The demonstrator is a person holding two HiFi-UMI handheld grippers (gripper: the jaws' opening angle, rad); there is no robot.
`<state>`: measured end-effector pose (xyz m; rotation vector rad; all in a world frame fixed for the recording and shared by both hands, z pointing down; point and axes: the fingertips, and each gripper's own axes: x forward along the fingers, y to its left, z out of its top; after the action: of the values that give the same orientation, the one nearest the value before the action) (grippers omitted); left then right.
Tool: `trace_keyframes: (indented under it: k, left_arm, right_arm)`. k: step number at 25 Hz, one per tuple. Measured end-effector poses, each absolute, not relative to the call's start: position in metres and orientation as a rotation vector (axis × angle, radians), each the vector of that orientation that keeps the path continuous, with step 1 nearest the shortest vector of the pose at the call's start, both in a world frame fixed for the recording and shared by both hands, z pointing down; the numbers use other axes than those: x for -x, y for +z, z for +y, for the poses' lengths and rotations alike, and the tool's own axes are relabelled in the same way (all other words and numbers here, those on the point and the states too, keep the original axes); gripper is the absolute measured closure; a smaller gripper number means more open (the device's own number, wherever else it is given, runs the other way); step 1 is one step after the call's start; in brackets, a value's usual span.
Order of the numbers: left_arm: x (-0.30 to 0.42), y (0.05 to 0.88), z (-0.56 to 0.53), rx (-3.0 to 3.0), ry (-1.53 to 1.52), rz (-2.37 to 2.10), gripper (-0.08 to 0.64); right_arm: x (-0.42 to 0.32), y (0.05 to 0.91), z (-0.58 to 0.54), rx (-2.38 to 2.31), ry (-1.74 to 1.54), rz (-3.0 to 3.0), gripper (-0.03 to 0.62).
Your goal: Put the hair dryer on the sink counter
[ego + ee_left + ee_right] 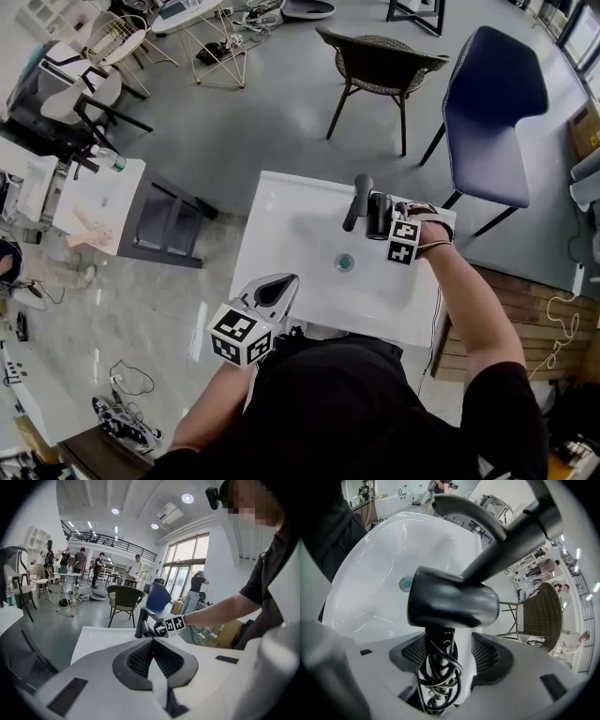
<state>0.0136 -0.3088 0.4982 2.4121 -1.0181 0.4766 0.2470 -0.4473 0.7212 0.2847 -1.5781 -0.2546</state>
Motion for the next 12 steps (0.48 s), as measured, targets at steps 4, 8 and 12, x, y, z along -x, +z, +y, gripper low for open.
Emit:
trace_keyframes:
  k: [4,8,12]
  left_arm:
    - [-0.013,0.499,-0.307,-2.413,0.472,-1.021,0.56]
    - [-0.014,0.498,-0.306,-2.413,0.468,-1.017,0.56]
    - [-0.016,0.498,-0.305,-2.42,0.466,-1.009,0.56]
  right_arm:
    - [-0.251,0.717,-0.445,-0.31,-0.24,-1.598,0.333]
    - [-0.254,0.711,-0.445,-0.326,-0.232,-1.615,0.334]
    - [-0.255,0.709,-0.441,-0.329,-0.25,-1.617,0.394]
